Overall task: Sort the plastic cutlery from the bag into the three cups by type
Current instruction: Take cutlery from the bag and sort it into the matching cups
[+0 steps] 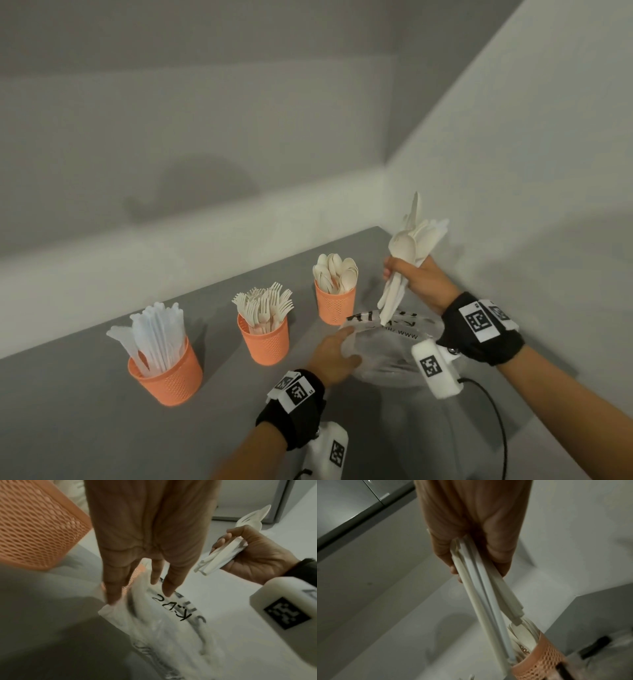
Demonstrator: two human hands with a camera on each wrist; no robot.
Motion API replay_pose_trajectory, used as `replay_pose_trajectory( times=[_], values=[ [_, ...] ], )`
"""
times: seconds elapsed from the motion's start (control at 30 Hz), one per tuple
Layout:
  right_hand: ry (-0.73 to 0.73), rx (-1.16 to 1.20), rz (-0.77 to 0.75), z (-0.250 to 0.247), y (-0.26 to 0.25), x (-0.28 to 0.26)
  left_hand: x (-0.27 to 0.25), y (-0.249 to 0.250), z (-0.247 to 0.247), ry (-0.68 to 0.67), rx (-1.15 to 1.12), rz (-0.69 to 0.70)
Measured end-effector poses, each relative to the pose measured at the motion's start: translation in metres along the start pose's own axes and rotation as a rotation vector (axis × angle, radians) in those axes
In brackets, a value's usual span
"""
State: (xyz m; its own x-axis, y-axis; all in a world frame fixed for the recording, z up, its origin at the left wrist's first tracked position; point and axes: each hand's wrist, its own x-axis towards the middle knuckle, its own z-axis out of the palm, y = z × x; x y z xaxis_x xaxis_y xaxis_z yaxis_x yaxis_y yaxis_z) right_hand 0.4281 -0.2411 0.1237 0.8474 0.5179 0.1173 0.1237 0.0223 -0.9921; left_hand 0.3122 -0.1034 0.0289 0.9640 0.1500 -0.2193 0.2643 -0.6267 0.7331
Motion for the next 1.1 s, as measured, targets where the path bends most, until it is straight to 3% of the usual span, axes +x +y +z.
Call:
replay_pose_trajectory(
  times=[0.1,0.2,0.3,0.37,0.53,0.67,0.8,1.0,1.1],
  values=[
    [0.039,-0.008,0.028,0.01,0.009,0.0,0.0,0.007,0.002,0.096,-0.134,0.089],
    [0.054,0.032,0.062,0.027,0.019,-0.001,-0.002,-0.001,-0.006,0.25,-0.478,0.005],
    [0.082,0.125,0.108,0.057,0.023,-0.001,-0.004,-0.01,-0.018,0.214,-1.067,-0.272],
    [0.083,0.2,0.15,0.082,0.025,-0.001,-0.011,-0.014,-0.027,0.176,-1.341,-0.367],
    [0.003,0.199,0.163,0.14,0.034,-0.011,-0.038,-0.019,-0.045,0.204,-1.597,-0.348],
    [-0.048,0.231,0.172,0.175,0.043,-0.024,-0.051,-0.028,-0.05,0.251,-1.6,-0.33],
    [0.023,0.152,0.179,0.196,0.056,-0.021,-0.058,-0.037,-0.054,0.267,-1.527,-0.363],
    [-0.018,-0.162,0.075,0.199,0.067,-0.022,-0.058,-0.035,-0.076,0.452,-1.188,-0.093],
    [-0.172,-0.443,-0.028,0.204,0.061,-0.031,-0.054,-0.029,-0.083,0.617,-1.037,-0.131]
  ],
)
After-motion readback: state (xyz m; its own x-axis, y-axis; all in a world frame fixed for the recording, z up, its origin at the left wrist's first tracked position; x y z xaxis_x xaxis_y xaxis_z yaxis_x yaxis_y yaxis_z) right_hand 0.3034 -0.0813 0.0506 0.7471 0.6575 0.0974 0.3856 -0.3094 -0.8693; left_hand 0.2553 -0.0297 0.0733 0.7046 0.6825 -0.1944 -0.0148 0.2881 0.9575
